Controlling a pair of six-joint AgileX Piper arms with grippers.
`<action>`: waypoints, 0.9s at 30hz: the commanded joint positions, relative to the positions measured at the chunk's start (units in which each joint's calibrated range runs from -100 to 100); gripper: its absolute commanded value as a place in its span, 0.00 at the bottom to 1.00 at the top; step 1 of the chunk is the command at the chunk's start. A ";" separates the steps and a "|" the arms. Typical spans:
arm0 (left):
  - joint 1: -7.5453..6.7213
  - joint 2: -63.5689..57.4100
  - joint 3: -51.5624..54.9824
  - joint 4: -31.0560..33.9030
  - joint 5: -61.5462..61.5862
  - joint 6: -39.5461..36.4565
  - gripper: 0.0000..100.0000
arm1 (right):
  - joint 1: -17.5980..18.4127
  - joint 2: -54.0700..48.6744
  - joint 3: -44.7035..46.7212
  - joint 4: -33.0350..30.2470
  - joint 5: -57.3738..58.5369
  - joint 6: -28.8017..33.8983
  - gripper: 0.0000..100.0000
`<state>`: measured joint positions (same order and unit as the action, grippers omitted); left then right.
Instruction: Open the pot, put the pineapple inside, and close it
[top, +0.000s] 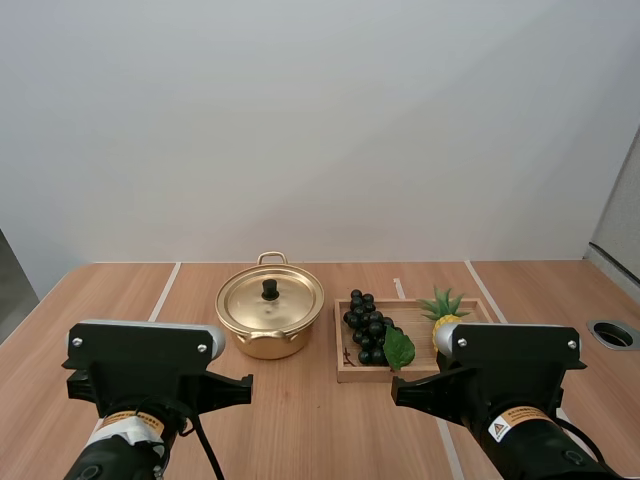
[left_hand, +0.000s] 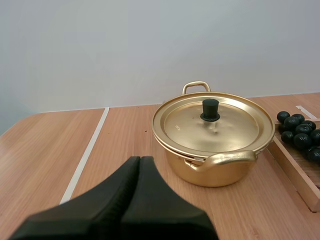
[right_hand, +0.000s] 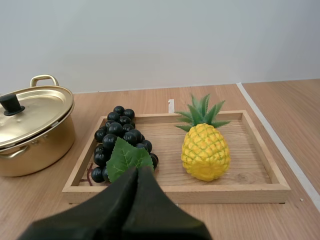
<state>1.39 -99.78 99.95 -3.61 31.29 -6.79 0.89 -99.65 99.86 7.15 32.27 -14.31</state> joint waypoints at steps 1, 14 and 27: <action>0.17 -0.22 0.05 -0.90 -1.88 -0.42 0.00 | 0.06 -0.35 0.14 -0.15 -1.12 -0.48 0.00; 0.17 -0.22 0.05 -0.90 -1.88 -0.42 0.00 | 0.06 -0.35 0.14 -0.15 -1.12 -0.48 0.00; 0.17 -0.22 0.05 -0.90 -1.88 -0.42 0.00 | 2.32 -0.35 0.14 -0.15 -1.12 -0.48 0.00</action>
<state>1.45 -99.78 99.95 -3.61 31.29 -6.79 3.00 -99.65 99.86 7.15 32.27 -14.31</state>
